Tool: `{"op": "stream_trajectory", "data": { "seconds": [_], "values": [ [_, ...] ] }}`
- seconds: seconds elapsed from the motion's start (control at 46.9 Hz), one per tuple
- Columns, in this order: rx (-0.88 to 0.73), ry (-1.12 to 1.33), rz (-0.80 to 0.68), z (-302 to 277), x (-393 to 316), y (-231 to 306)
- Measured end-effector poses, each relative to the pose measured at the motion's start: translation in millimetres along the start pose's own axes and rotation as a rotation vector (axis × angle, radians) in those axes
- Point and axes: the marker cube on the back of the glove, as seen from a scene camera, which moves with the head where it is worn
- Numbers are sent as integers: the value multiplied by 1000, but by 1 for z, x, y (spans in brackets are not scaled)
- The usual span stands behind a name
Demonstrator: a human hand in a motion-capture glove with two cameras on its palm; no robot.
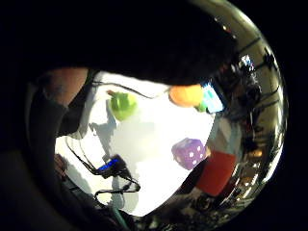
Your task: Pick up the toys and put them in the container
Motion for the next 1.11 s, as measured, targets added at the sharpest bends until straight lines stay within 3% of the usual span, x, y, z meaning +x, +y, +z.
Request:
{"op": "stream_trajectory", "data": {
  "seconds": [0.299,0.704,0.896,1.024,1.109],
  "values": [
    [-175,115,56,96,35,-27],
    [-63,209,40,126,17,-35],
    [-4,149,4,108,5,-32],
    [116,21,-63,34,-8,-39],
    [206,6,-173,1,-61,-31]
  ]
}}
